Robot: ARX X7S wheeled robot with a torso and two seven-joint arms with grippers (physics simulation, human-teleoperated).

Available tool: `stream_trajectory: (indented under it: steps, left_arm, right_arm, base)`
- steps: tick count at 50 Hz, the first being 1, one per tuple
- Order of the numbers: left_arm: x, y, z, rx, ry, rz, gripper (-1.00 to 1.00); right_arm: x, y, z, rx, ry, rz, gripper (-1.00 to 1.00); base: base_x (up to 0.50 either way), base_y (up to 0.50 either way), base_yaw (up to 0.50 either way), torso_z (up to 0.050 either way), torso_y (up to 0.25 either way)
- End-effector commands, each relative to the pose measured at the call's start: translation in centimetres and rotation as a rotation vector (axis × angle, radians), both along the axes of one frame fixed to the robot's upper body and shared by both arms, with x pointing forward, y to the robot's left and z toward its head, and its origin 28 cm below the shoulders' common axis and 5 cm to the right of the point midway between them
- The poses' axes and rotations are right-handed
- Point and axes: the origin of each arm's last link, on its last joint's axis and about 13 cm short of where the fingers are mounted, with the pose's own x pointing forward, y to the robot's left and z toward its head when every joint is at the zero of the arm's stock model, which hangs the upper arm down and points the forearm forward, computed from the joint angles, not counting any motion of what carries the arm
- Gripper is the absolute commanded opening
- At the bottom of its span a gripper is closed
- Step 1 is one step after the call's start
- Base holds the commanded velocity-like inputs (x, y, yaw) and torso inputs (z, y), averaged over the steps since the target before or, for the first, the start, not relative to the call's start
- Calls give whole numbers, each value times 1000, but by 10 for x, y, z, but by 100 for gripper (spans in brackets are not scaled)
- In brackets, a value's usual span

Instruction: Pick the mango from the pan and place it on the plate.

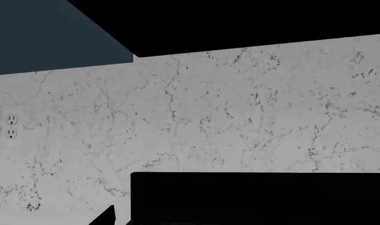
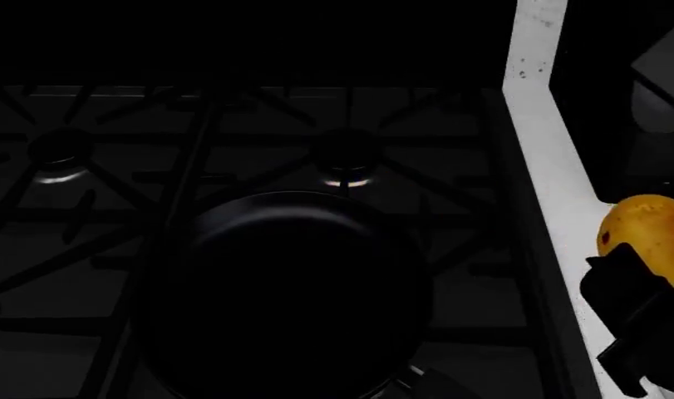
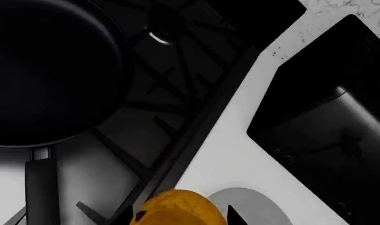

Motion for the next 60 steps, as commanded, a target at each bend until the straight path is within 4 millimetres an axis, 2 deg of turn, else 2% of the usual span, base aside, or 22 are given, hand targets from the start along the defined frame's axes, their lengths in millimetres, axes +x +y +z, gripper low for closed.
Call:
stream_trajectory:
  steps: [1,24,44,60]
  left_arm:
    - [2,-1,-2,-3,3,-5,100]
    - [11,-8,-5,0,22,-24,100]
    - [18,-15,-8,13,44,-35,100]
    - [20,-18,-11,14,58,-32,100]
  right_arm:
    - [-14,-20,5,6,-72,-133,-100]
    - [-34,-53,3,63,-116,-298,-100]
    - [-24,-80,-7,80,-184,-507,-100]
    - [-3,-92,-11,86,-206,-612,-100]
  base:
    - [0,0,0,0,0]
    - [0,0,0,0,1]
    - [0,0,0,0,1]
    - [0,0,0,0,1]
